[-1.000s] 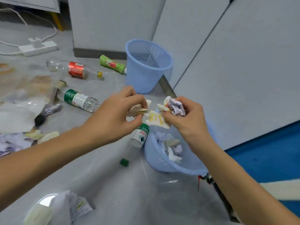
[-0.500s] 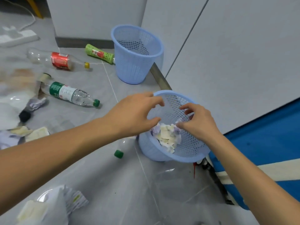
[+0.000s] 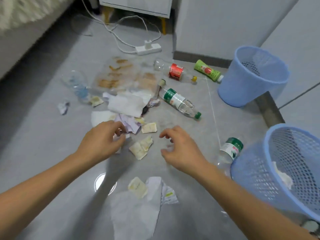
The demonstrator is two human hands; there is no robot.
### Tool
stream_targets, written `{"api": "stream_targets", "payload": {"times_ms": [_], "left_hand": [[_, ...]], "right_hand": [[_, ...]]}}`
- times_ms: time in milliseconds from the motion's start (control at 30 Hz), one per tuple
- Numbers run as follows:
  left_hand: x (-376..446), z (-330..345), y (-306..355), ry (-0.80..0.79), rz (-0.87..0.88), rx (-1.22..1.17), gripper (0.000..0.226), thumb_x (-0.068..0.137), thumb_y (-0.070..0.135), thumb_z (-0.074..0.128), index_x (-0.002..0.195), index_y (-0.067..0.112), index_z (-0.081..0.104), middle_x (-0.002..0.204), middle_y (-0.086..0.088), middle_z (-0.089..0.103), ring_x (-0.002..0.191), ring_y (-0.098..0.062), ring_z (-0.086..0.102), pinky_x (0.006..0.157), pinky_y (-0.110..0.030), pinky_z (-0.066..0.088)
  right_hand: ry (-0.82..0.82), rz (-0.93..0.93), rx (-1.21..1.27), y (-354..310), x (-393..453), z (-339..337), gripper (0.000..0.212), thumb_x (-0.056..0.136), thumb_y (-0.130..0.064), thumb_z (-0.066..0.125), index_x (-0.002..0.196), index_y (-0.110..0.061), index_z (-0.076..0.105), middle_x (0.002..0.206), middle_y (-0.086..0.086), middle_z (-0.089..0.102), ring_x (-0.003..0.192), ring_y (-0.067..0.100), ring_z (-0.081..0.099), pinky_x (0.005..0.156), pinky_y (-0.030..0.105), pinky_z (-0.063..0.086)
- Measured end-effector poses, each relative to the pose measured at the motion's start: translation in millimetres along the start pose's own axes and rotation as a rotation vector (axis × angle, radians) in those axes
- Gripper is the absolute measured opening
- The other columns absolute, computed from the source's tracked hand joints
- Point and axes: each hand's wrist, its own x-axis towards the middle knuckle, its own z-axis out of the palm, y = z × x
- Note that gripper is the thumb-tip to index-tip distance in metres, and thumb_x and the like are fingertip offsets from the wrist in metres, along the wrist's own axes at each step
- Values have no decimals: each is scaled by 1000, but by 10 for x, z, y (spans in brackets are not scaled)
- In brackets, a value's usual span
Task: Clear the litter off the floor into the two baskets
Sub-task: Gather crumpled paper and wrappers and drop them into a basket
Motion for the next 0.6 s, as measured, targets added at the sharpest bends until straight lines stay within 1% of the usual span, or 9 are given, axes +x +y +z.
{"api": "stream_targets", "payload": {"times_ms": [33,100,167,233,333,433,500,533,600], "left_hand": [[-112,60,-147,-14,-26,53,28,86,51,54,108,36,63,100,11,59,100,-19,58,71,-38,52],[-284,177,-391,-44,-66,123,46,84,58,53,125,36,58,116,5,52,112,-22,51,72,-38,52],[-374,253,-557,-47,-69,166,63,78,65,46,134,37,51,128,0,47,116,-27,48,75,-41,54],[-371,305,-639,-52,-32,208,68,77,65,42,139,38,46,135,-4,43,117,-31,48,76,-45,55],[-286,384,-647,-104,67,298,68,83,58,49,148,41,37,145,-2,36,122,-30,44,78,-41,54],[-200,491,-601,-130,112,295,69,85,49,55,149,45,30,149,-1,31,127,-28,39,79,-40,52],[-157,553,-612,-143,119,294,63,85,45,57,144,44,36,146,-1,33,129,-27,38,79,-40,52],[-148,582,-624,-141,135,300,55,87,45,58,139,41,42,143,-1,36,127,-27,39,78,-39,51],[-145,644,-641,-98,187,304,34,91,42,58,123,34,52,132,-1,43,117,-26,44,69,-36,49]], "right_hand": [[-64,-18,-30,-48,70,185,42,84,-31,69,124,-34,56,119,-6,47,112,22,52,90,39,50],[-110,-71,-81,-139,211,486,52,82,-31,70,131,-33,53,128,-4,43,120,25,44,93,38,47],[-132,-108,-121,-233,363,727,61,79,-31,72,135,-33,50,136,-1,38,126,28,37,96,42,48],[-164,-102,-160,-292,507,897,69,77,-35,75,139,-34,45,140,1,34,129,29,34,96,44,48],[-190,-70,-227,-325,629,1076,68,75,-40,77,134,-35,44,134,3,37,126,31,36,93,43,49],[-179,-87,-328,-313,634,1220,59,83,-38,74,133,-34,42,132,5,39,124,32,37,89,42,48],[-158,-95,-322,-291,617,1256,46,91,-31,68,130,-31,45,129,5,41,121,32,38,89,41,48],[-149,-99,-310,-270,604,1259,38,93,-28,66,126,-30,48,127,5,43,119,31,39,89,41,48],[-135,-98,-277,-204,568,1253,26,95,-20,63,118,-26,52,121,3,46,113,29,41,86,39,48]]}}
